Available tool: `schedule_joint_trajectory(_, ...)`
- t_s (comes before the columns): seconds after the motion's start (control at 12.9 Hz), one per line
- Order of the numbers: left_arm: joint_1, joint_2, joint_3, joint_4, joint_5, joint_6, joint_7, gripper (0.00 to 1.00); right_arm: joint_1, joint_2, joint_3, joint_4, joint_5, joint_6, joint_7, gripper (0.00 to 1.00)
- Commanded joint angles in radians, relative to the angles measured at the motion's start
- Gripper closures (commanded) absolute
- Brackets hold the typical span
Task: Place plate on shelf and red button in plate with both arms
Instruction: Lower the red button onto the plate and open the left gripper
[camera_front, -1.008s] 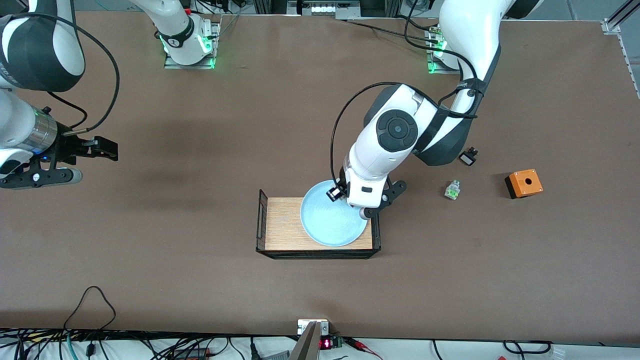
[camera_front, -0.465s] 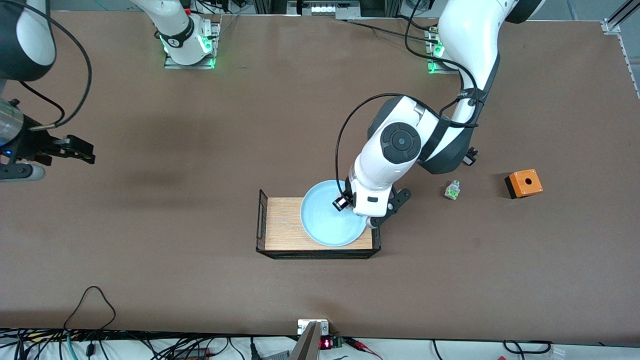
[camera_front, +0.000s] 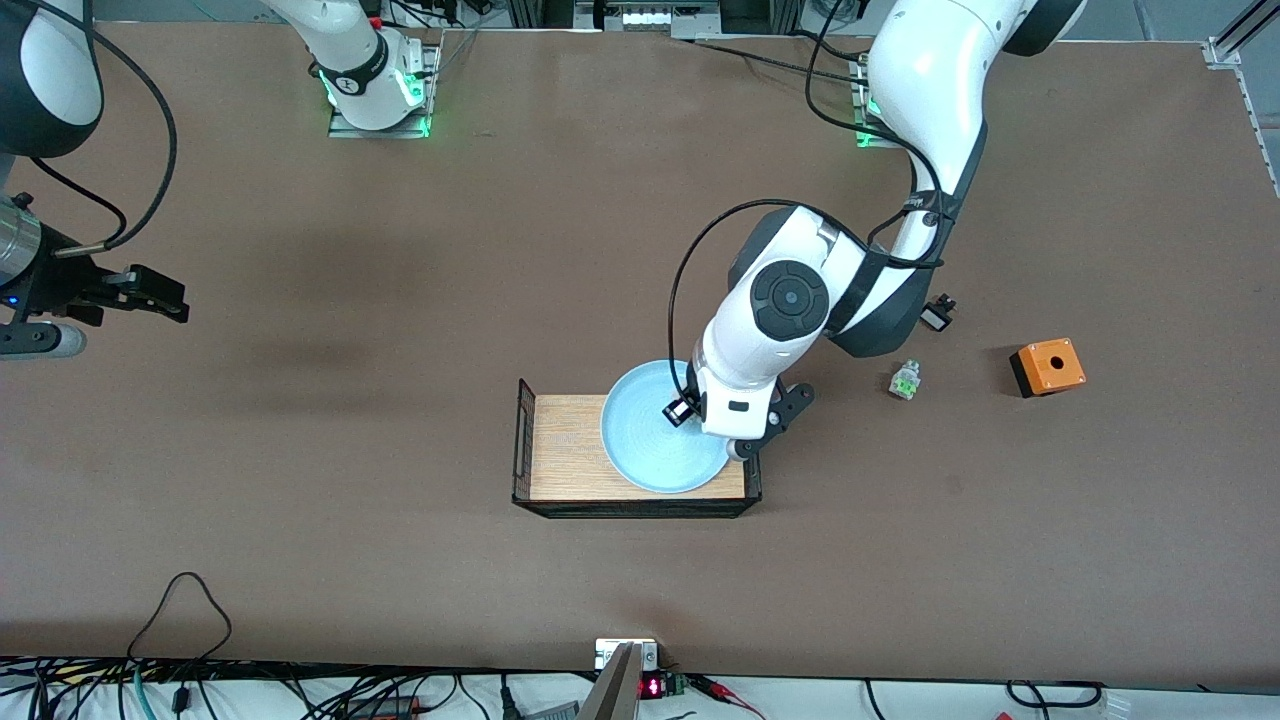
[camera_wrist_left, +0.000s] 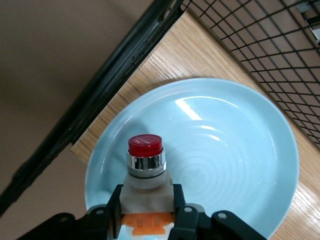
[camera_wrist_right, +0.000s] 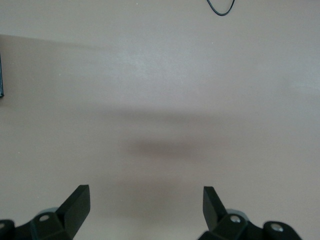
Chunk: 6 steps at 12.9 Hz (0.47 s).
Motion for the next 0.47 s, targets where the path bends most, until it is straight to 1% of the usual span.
schedule_joint_trajectory(0.0,-0.024,0.017,0.027,0.04,0.012,-0.003,0.004,0.0,-0.02,0.027,0.003,0.01,0.017,0.02,0.011,0.0)
schedule_joint_trajectory(0.08,-0.025,0.011,0.024,0.039,0.05,-0.005,0.002,0.0,-0.036,0.032,0.001,0.011,0.026,0.019,0.007,0.0)
schedule_joint_trajectory(0.16,-0.025,0.006,0.023,0.04,0.063,-0.005,0.002,0.0,-0.044,0.032,0.001,0.011,0.026,0.021,-0.004,0.0)
schedule_joint_trajectory(0.39,-0.024,-0.018,0.024,0.04,0.069,-0.023,0.019,0.0,-0.033,0.05,0.007,0.031,0.015,0.019,-0.006,0.0)
